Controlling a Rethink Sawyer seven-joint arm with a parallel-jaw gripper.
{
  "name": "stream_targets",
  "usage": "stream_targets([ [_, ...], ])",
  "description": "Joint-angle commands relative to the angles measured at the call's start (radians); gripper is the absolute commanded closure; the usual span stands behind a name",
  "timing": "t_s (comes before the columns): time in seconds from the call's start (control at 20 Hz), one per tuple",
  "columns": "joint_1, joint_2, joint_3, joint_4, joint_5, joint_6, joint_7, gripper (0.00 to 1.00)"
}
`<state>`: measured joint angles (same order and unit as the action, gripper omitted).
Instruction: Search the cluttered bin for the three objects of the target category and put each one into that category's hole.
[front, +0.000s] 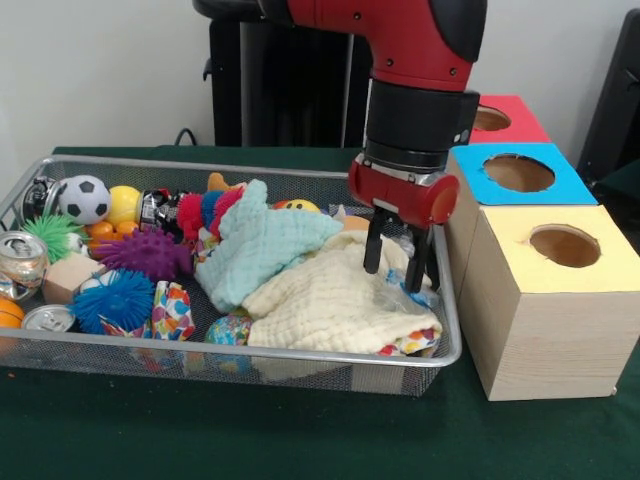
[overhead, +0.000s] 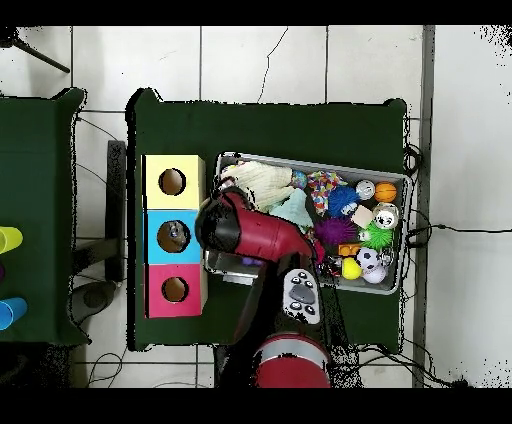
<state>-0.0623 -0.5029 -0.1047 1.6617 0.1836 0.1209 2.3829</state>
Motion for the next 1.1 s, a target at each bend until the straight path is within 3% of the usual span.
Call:
stream_targets([
  [0.05, -0.1, -0.011, 0.237, 0.126, -0.015, 0.121, 0.028, 0.0],
  [0.35, -0.239, -0.012, 0.422, 0.149, -0.037, 0.242, -0.086, 0.0],
  [1.1, -0.315, -0.008, 0.506, 0.152, -0.108, 0.307, -0.105, 0.0],
])
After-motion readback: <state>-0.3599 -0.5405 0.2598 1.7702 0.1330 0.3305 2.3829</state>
